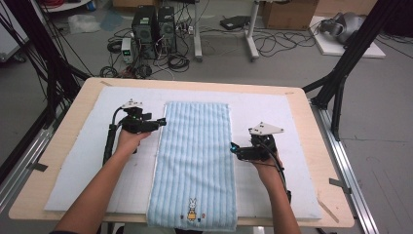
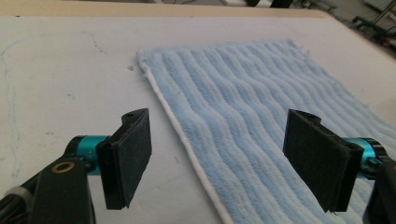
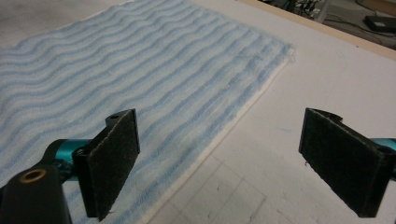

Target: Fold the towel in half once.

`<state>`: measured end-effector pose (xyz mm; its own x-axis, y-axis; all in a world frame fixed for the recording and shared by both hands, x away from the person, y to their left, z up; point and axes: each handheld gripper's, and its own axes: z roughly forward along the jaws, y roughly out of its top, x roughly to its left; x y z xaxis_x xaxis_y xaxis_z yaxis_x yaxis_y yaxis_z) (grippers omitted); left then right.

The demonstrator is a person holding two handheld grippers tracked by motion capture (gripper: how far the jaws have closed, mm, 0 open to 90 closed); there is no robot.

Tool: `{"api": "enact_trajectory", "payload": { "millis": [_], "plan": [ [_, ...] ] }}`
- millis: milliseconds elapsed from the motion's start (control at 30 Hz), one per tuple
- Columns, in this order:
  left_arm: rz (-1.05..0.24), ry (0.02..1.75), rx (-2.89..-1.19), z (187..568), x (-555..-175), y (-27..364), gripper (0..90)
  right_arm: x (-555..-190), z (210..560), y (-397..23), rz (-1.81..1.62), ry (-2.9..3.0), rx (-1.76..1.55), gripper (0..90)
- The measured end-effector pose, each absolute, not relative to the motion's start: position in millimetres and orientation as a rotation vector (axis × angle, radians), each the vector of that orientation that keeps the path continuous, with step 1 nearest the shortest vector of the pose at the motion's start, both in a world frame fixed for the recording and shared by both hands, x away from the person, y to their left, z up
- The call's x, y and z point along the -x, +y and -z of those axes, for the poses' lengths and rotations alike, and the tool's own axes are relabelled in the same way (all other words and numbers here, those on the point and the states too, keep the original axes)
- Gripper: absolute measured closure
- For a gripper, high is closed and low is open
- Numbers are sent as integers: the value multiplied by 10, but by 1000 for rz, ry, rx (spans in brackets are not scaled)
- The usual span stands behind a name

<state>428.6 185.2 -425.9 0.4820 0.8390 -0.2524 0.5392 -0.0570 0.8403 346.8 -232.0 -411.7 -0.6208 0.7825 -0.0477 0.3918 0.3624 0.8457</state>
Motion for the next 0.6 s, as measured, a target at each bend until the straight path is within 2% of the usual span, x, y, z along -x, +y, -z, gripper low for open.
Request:
{"api": "enact_trajectory", "payload": {
  "millis": [133, 400, 467, 600],
  "plan": [
    [-368, 1212, -1744, 4325, -4373, 1806, 257, -3470, 4126, -2316, -1174, 2188, -1029, 117],
    [-330, 1213, -1845, 4514, -4407, 1655, 359, -3476, 4146, -2315, -1168, 2191, -1035, 116],
    [-354, 1193, -1862, 4516, -4399, 1615, 365, -3478, 4153, -2314, -1166, 2197, -1042, 116],
    [-408, 1180, -1894, 4514, -4375, 1557, 438, -3479, 4158, -2308, -1161, 2200, -1040, 116]
  ]
}}
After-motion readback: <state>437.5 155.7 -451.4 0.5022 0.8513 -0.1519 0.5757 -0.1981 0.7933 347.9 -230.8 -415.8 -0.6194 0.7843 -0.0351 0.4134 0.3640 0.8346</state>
